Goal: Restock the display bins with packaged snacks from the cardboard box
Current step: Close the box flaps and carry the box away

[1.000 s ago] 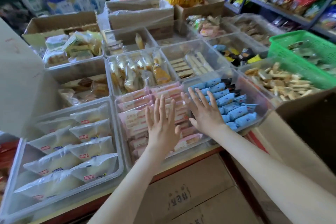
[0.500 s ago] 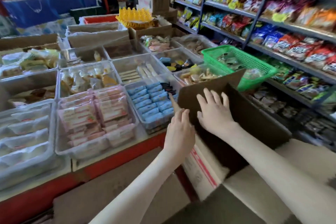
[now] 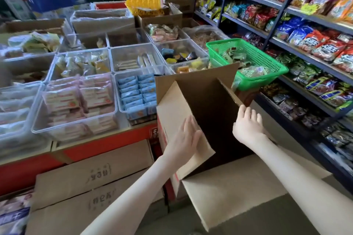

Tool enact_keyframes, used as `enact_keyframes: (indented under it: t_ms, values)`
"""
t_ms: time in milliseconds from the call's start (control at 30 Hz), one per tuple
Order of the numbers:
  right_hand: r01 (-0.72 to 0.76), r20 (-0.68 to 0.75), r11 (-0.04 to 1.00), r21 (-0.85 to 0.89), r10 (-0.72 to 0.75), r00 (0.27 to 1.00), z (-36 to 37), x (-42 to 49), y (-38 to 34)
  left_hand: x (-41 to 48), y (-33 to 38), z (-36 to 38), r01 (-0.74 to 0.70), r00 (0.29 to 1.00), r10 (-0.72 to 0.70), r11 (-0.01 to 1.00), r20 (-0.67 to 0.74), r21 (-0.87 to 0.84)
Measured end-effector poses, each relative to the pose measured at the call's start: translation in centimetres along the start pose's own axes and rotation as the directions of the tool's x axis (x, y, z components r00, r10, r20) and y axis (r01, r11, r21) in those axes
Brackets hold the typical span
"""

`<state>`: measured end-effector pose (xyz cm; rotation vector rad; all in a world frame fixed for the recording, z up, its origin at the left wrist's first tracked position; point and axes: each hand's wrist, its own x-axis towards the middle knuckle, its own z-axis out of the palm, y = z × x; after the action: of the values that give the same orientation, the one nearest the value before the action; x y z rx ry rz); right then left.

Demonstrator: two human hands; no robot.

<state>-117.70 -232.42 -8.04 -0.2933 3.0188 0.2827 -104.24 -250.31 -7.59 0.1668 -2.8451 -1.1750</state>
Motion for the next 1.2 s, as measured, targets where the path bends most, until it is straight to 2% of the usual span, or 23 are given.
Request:
enact_keyframes:
  t_ms: [100, 200, 267, 400, 567, 733, 833, 900, 1000, 1100, 1200]
  values:
    - [0.132, 0.122, 0.991, 0.030, -0.134, 0.983, 1.2, 0.4, 1.8, 1.0, -0.1, 2.6, 0.005, 0.991, -0.016, 0.996, 0.131, 0.084]
    - [0.237, 0.354, 0.961, 0.146, -0.274, 0.894, 1.6, 0.5, 4.2, 1.7, 0.1, 5.0, -0.041, 0.972, -0.011, 0.976, 0.234, 0.215]
    - [0.301, 0.423, 0.942, 0.148, -0.336, 0.842, 2.4, 1.2, 6.6, 1.7, 0.1, 5.9, -0.072, 0.960, -0.010, 0.957, 0.281, 0.281]
    - [0.327, 0.404, 0.940, 0.100, -0.339, 0.850, 3.6, 1.7, 12.3, 0.3, 0.8, 7.2, 0.025, 0.948, -0.119, 0.952, 0.296, 0.305]
    - [0.495, 0.380, 0.844, 0.207, -0.536, 0.754, 5.4, 1.9, 17.7, -2.0, 4.3, 9.2, 0.096, 0.918, -0.224, 0.926, 0.328, 0.365]
    - [0.657, 0.315, 0.741, 0.137, -0.661, 0.681, 7.2, 2.0, 20.3, -3.1, 9.0, 11.4, 0.221, 0.875, -0.389, 0.851, 0.288, 0.477]
    - [0.718, 0.310, 0.691, 0.084, -0.703, 0.640, 8.1, 2.2, 20.9, -3.0, 11.6, 12.7, 0.271, 0.848, -0.440, 0.838, 0.294, 0.473]
    - [0.731, 0.310, 0.674, 0.100, -0.720, 0.621, 8.5, 2.4, 21.3, -3.0, 12.9, 13.1, 0.237, 0.819, -0.453, 0.827, 0.353, 0.510]
    - [0.731, 0.324, 0.663, 0.164, -0.736, 0.595, 8.3, 3.0, 21.9, -3.8, 14.3, 13.6, 0.103, 0.770, -0.437, 0.804, 0.465, 0.586]
    - [0.698, 0.335, 0.670, 0.253, -0.737, 0.587, 8.5, 3.9, 22.7, -4.8, 14.7, 13.5, -0.024, 0.830, -0.364, 0.734, 0.423, 0.678]
    - [0.614, 0.370, 0.716, 0.331, -0.698, 0.614, 8.8, 4.4, 23.5, -5.0, 14.1, 12.7, -0.048, 0.894, -0.312, 0.646, 0.321, 0.762]
